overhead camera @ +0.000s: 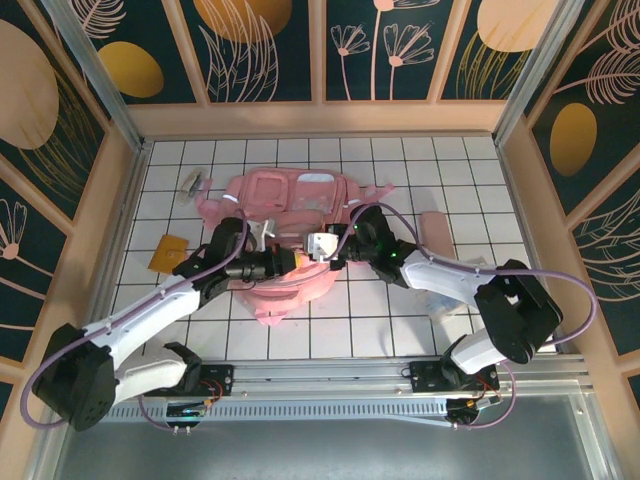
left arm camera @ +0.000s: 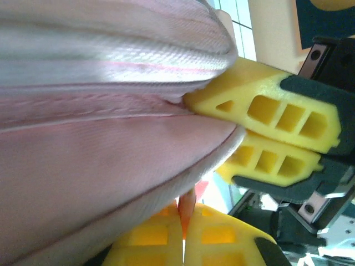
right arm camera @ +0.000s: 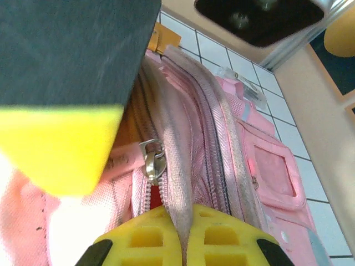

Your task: Pack books, pencil case, and school supplies into a backpack

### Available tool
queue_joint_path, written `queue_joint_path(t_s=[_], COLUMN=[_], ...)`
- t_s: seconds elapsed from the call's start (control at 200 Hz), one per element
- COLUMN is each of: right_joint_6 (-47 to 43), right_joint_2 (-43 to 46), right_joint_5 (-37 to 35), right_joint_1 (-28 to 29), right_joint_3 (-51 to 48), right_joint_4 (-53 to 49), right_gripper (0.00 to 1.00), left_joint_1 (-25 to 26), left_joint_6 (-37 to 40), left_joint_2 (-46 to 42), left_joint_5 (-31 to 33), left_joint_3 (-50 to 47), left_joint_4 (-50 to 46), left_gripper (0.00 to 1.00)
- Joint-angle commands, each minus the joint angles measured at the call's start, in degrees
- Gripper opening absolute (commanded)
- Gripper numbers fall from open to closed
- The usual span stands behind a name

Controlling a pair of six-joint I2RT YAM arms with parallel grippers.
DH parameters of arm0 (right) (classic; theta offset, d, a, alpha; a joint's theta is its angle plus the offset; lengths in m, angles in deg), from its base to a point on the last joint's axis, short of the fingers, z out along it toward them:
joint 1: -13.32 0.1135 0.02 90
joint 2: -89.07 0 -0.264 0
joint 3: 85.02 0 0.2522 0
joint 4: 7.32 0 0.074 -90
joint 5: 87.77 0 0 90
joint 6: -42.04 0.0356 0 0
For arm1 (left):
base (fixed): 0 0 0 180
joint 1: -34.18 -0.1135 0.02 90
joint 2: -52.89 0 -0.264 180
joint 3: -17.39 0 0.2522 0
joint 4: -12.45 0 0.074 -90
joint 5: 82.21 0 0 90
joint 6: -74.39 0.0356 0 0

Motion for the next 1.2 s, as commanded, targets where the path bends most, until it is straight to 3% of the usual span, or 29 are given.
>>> queue_joint_path(t_s=[0.0, 0.22, 0.43, 0.726, 0.801, 0.891, 0.971, 1.076, 1.191], right_joint_6=[-5.6, -8.8, -8.9, -13.9, -13.9, -13.5, -15.0, -10.0, -8.4], right_joint_2=[4.4, 8.1, 10.7, 12.3, 12.0, 11.5, 10.2, 7.6, 4.6], right_joint_5=[3.9, 4.9, 4.4, 1.5, 1.7, -1.3, -6.4, -22.8, -31.7], right_joint_1=[-2.7, -6.4, -7.3, -10.2, -9.5, -5.9, -0.7, 7.0, 11.3], right_joint_3=[2.2, 2.2, -0.9, -5.0, -5.2, -6.3, -6.3, -6.9, -4.0], right_joint_4=[-5.5, -9.1, -8.1, -7.9, -8.2, -5.4, -4.8, 4.1, 3.5], right_gripper=[0.0, 0.0, 0.0, 0.0, 0.0, 0.4, 0.56, 0.64, 0.67], left_joint_1=[-3.9, -4.0, -4.1, -4.3, -4.2, -4.2, -4.3, -4.2, -4.2], left_joint_6=[9.0, 16.0, 20.5, 22.1, 22.9, 24.7, 24.5, 25.3, 24.0], left_joint_2=[-3.9, -14.4, -16.5, -14.7, -13.5, -13.3, -13.3, -13.2, -13.6], left_joint_5=[11.6, 29.5, 28.5, 39.5, 35.3, 21.8, 16.3, 12.5, 8.8], left_joint_3=[-0.6, -4.3, -8.4, -10.1, -9.4, -9.7, -9.8, -8.7, -8.0], left_joint_4=[-7.8, -12.8, -13.0, -9.9, -7.9, -0.6, 3.1, 3.5, 4.9], left_gripper=[0.0, 0.0, 0.0, 0.0, 0.0, 0.0, 0.0, 0.0, 0.0])
